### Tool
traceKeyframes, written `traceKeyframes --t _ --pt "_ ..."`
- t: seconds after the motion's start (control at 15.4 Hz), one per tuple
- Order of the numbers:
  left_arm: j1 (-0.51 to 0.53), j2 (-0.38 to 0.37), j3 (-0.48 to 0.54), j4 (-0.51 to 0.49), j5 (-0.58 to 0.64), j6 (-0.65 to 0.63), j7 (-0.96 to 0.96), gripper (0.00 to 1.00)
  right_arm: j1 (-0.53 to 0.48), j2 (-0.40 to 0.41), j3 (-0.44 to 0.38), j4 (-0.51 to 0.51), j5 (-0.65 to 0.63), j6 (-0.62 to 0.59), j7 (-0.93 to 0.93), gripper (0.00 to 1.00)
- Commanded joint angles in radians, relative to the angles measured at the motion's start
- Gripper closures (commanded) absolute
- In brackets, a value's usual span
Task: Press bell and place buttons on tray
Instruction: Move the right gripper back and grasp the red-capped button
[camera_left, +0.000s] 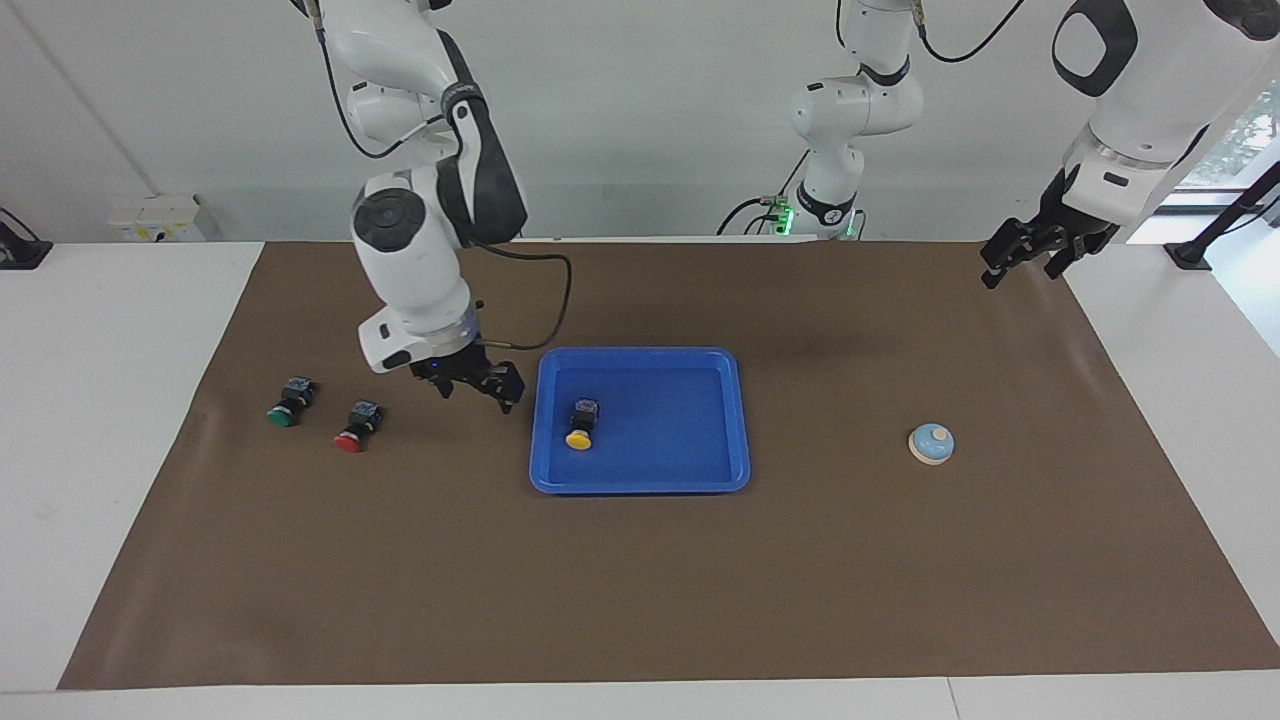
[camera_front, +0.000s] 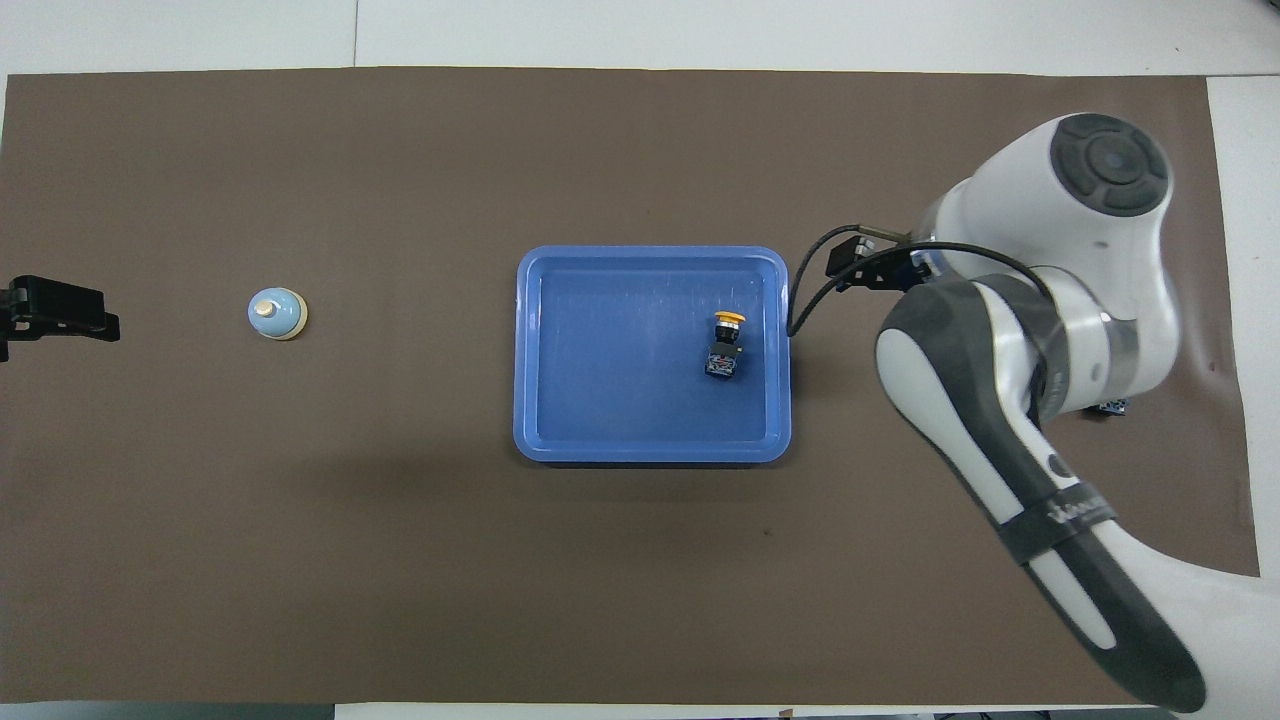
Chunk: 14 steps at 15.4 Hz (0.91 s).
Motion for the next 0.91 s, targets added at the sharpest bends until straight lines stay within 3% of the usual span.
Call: traceKeyframes --t 0.0,0.26,0.46,0.85 --pt "-0.003 0.008 0.001 0.021 0.011 -0.020 0.002 0.00 -0.127 -0.043 0.012 -0.063 0.002 -0.011 -0.191 0.00" --pt "-0.003 0.008 0.001 0.021 0.011 -0.020 0.002 0.00 -0.233 -0.075 0.010 -0.175 -0.009 0.076 -0.288 0.00" --pt "-0.003 0.008 0.001 0.021 0.011 -0.020 0.004 0.00 -0.285 -0.120 0.010 -0.362 -0.014 0.302 -0.378 0.00" --pt "-0.003 0.008 0.001 0.021 0.011 -0.020 0.002 0.00 -0.290 -0.103 0.012 -0.497 -0.014 0.514 -0.380 0.00"
